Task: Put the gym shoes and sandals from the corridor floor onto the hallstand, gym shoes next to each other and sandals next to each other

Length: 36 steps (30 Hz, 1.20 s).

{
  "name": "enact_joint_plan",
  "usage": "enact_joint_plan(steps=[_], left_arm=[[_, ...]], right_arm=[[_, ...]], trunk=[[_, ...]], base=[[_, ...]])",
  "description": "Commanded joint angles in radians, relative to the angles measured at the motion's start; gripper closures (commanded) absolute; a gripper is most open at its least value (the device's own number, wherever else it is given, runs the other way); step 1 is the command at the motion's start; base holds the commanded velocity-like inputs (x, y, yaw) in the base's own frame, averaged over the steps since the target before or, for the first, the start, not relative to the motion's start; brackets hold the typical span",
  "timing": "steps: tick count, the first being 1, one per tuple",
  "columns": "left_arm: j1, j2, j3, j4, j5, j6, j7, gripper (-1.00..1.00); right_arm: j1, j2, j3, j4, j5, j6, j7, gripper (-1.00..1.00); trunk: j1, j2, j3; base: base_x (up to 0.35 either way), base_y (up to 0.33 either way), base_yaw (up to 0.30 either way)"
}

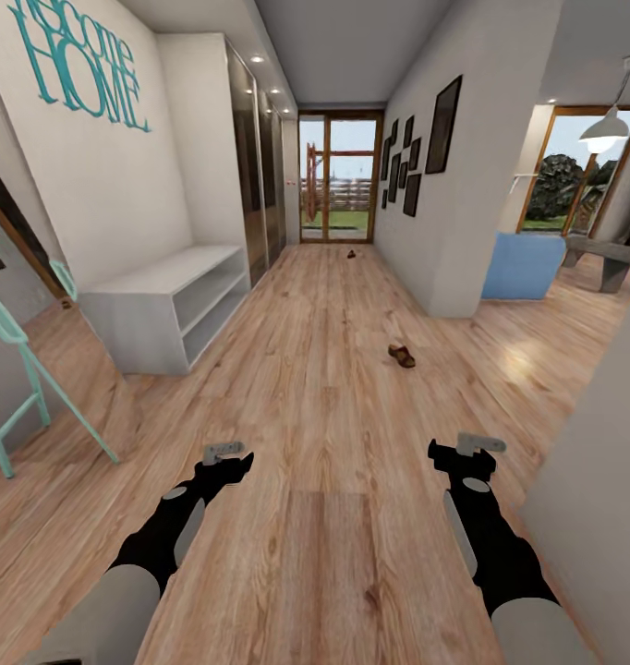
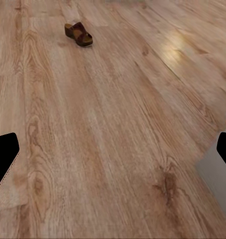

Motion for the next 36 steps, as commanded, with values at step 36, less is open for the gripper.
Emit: enact_joint_plan(steps=[36], left_arm=[[0.000, -0.002, 0.008, -0.001, 0.003, 0.007, -0.006, -1.00]], right_arm=[[0.000, 0.001, -0.001, -0.002, 0.003, 0.007, -0.001, -1.00]], trunk=[[0.000, 0.000, -0.001]], base=[[0.345, 0.041, 0.000]])
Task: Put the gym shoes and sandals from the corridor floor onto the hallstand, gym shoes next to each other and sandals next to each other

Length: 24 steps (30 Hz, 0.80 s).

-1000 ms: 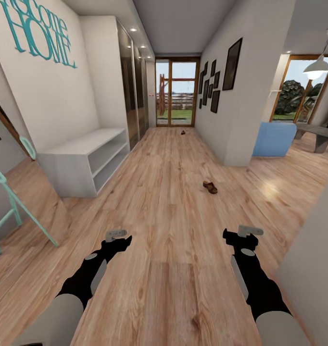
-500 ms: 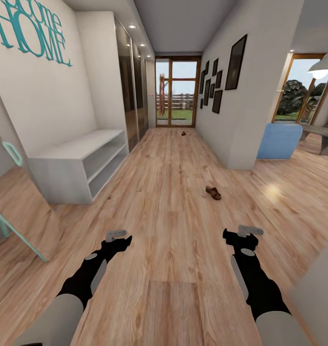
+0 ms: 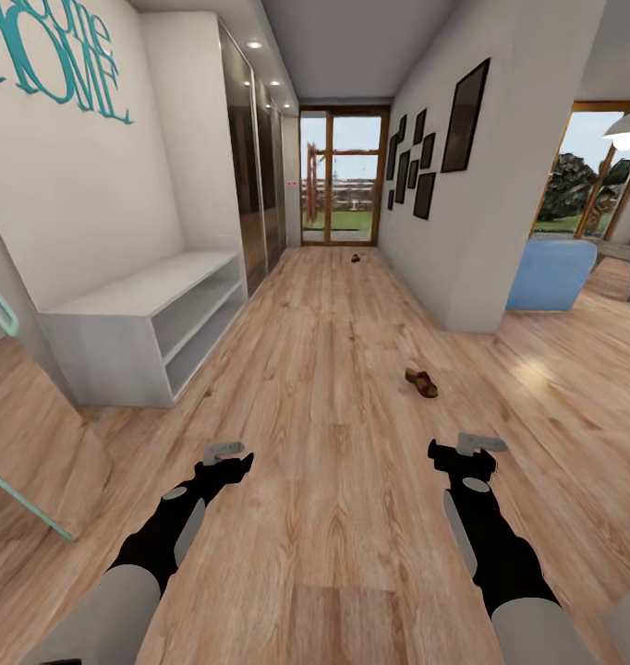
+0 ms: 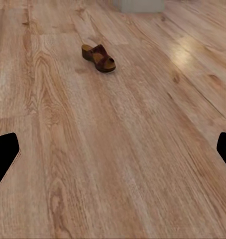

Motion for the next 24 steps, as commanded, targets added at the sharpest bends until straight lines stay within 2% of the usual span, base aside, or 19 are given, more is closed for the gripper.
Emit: enact_joint_plan(steps=[1, 24], left_arm=[[0.000, -0.001, 0.008, -0.002, 0.003, 0.008, -0.009, -1.00], [0.000, -0.001, 0.008, -0.002, 0.003, 0.008, -0.009, -1.00]], right_arm=[[0.000, 0.001, -0.001, -0.002, 0.004, 0.007, -0.001, -1.00], [0.000, 0.001, -0.001, -0.002, 0.004, 0.007, -0.003, -1.00]], trunk=[[0.000, 0.000, -0.001], [0.000, 0.000, 0.003]], base=[[0.345, 0.109, 0.000], [0.345, 0.112, 0.000]])
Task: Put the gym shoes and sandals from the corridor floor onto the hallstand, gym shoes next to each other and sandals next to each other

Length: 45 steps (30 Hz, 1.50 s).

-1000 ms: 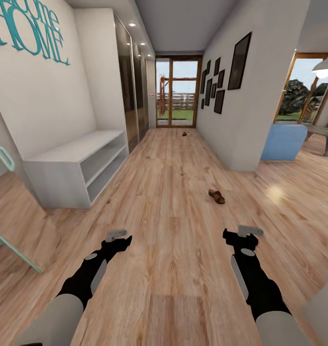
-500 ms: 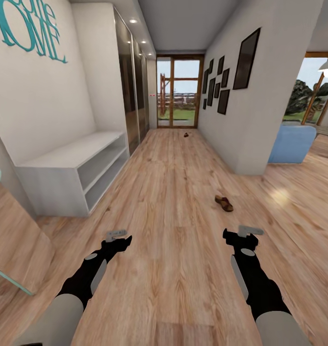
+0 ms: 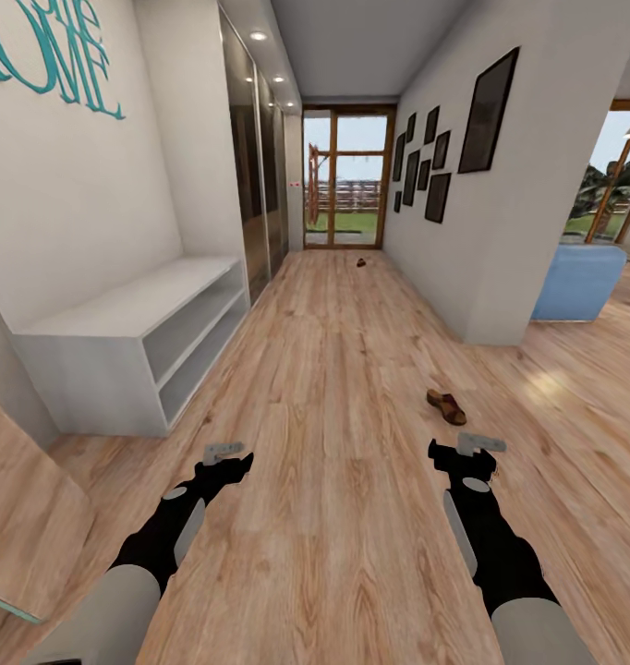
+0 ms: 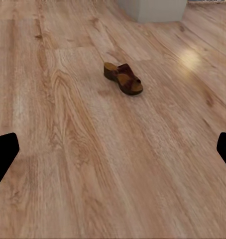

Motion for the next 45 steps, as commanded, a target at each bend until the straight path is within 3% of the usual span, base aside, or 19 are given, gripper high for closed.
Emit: enact_joint_plan(steps=[1, 16, 45], left_arm=[[0.000, -0.001, 0.007, -0.002, 0.003, 0.008, -0.009, -1.00], [0.000, -0.001, 0.008, -0.002, 0.003, 0.008, -0.009, -1.00], [0.000, -0.001, 0.008, -0.002, 0.003, 0.007, -0.009, -1.00]], right_arm=[[0.000, 0.001, -0.001, -0.002, 0.003, 0.007, -0.001, -1.00], [0.000, 0.001, -0.001, -0.002, 0.003, 0.007, -0.001, -1.00], [0.000, 0.004, -0.001, -0.003, 0.005, 0.007, -0.004, -1.00]], trunk=[[0.000, 0.000, 0.000], [0.000, 0.000, 0.021], [0.000, 0.000, 0.024]], base=[[0.345, 0.106, 0.000], [0.345, 0.040, 0.000], [0.345, 0.000, 0.000]])
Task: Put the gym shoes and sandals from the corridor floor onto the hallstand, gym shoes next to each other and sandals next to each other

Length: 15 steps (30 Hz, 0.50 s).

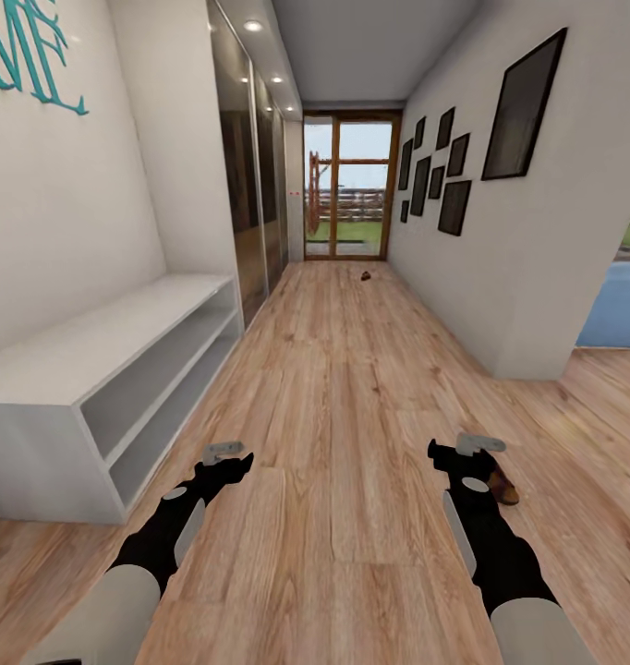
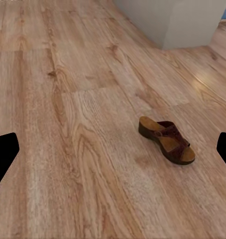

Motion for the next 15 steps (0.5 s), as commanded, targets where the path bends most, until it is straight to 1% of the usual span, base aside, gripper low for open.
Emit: enact_joint_plan(steps=[1, 7, 15], left_arm=[[0.000, -0.001, 0.008, -0.002, 0.003, 0.008, -0.009, -1.00], [0.000, -0.001, 0.008, -0.002, 0.003, 0.008, -0.009, -1.00], [0.000, -0.001, 0.007, -0.002, 0.003, 0.008, -0.009, -1.00]], right_arm=[[0.000, 0.001, -0.001, -0.002, 0.004, 0.007, -0.001, -1.00], [0.000, 0.001, -0.001, -0.002, 0.004, 0.007, -0.001, -1.00], [0.000, 0.001, -0.002, -0.002, 0.002, 0.007, 0.000, -1.00]], trunk=[[0.000, 0.000, -0.001], [0.000, 0.000, 0.000], [0.000, 0.000, 0.010]], base=[[0.346, 0.000, 0.000], [0.346, 0.000, 0.000], [0.346, 0.000, 0.000]])
